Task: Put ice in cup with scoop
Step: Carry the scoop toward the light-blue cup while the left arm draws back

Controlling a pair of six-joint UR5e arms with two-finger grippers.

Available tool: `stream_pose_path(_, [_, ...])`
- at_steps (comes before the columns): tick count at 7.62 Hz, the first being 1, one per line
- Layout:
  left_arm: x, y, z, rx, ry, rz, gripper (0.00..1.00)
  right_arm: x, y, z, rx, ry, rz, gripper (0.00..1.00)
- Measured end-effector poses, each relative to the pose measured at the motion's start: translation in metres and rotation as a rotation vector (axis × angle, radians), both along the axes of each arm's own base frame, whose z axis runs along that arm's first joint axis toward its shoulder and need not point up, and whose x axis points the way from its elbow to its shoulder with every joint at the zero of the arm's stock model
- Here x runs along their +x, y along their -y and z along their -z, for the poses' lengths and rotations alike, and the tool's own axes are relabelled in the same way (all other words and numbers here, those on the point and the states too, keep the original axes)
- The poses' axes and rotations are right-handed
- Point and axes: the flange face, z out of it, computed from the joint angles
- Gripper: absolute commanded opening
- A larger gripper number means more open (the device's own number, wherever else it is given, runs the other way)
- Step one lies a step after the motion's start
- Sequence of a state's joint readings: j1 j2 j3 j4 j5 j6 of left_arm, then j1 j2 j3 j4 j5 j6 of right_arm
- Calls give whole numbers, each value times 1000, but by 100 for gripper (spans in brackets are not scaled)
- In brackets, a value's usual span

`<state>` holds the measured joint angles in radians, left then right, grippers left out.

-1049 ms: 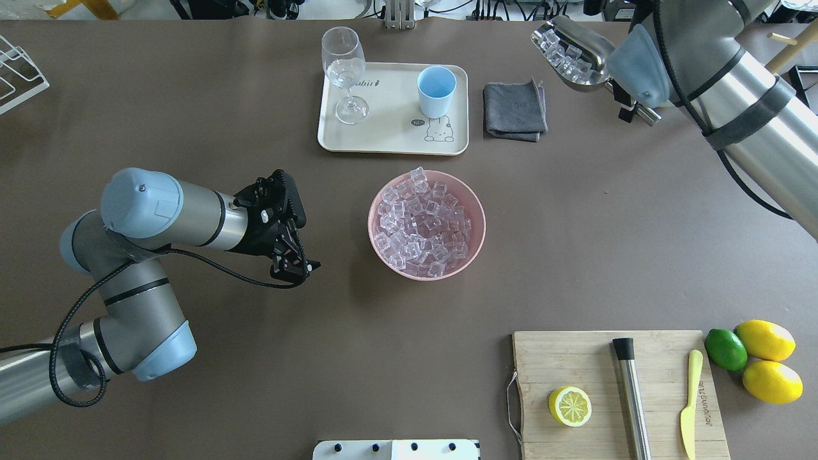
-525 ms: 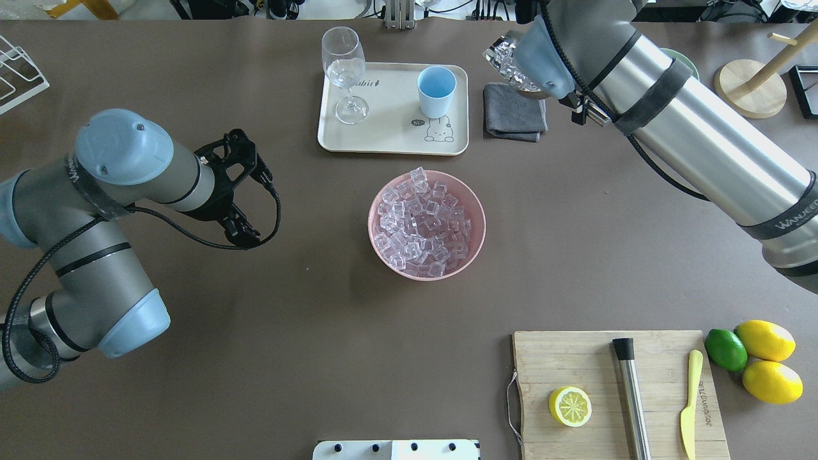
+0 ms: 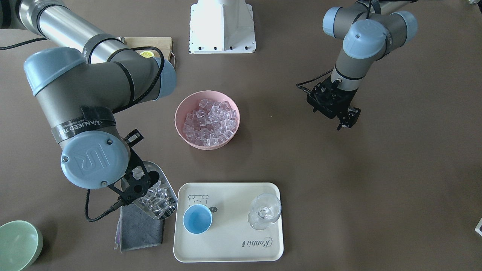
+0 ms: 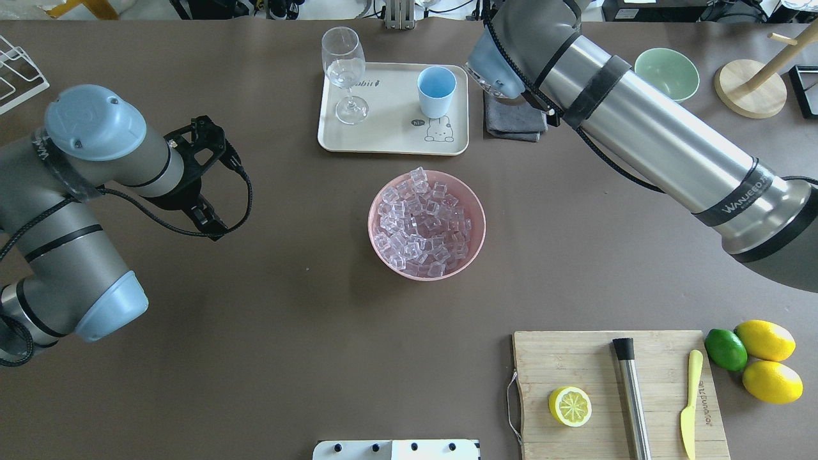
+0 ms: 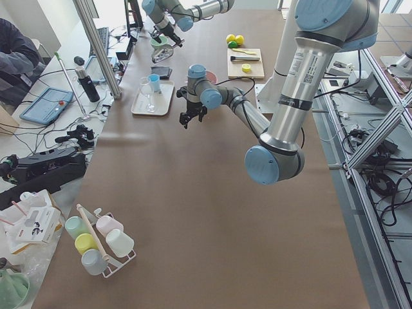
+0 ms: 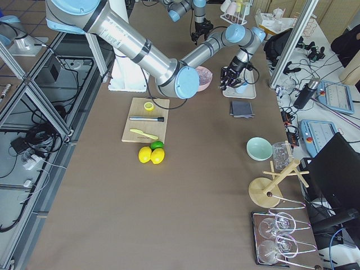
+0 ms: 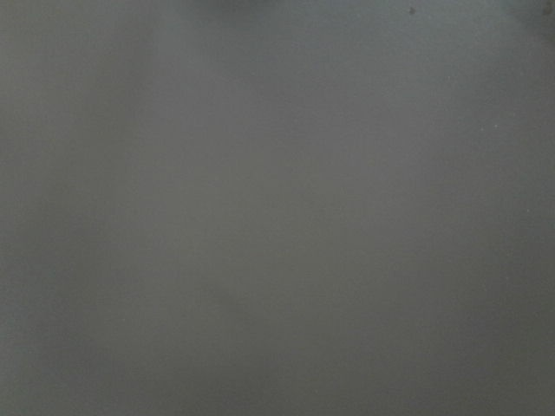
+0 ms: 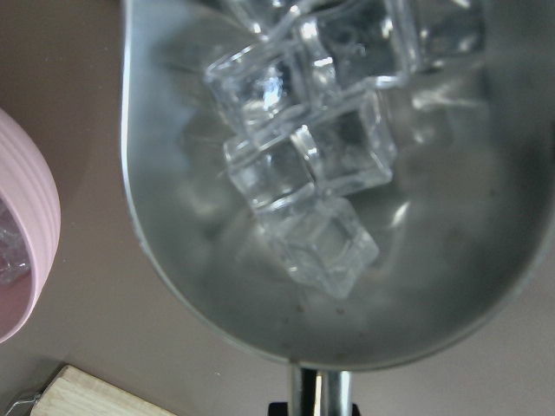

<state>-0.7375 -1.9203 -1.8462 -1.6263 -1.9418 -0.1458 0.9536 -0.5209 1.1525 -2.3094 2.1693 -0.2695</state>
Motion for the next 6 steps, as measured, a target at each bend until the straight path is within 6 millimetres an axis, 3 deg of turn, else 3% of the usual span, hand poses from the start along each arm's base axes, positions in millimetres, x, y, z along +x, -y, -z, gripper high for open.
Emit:
stream_pose_path(2, [-15,5,-9,-28,0,13,98,-16,21,-1,-16,-13,6,0])
stream_pose_path(3, [-35,12,-20,-69,-11,23,98,-21,26,3,-22,-20,10,0])
stream_pose_path(5, [-97,28,-67,-179,-4,100,98,-27,37,10,-34,-34,47,0])
stream_pose_path(6, [-134,31,-101,-235,23,158,98,-31,42,13,-41,-39,68,0])
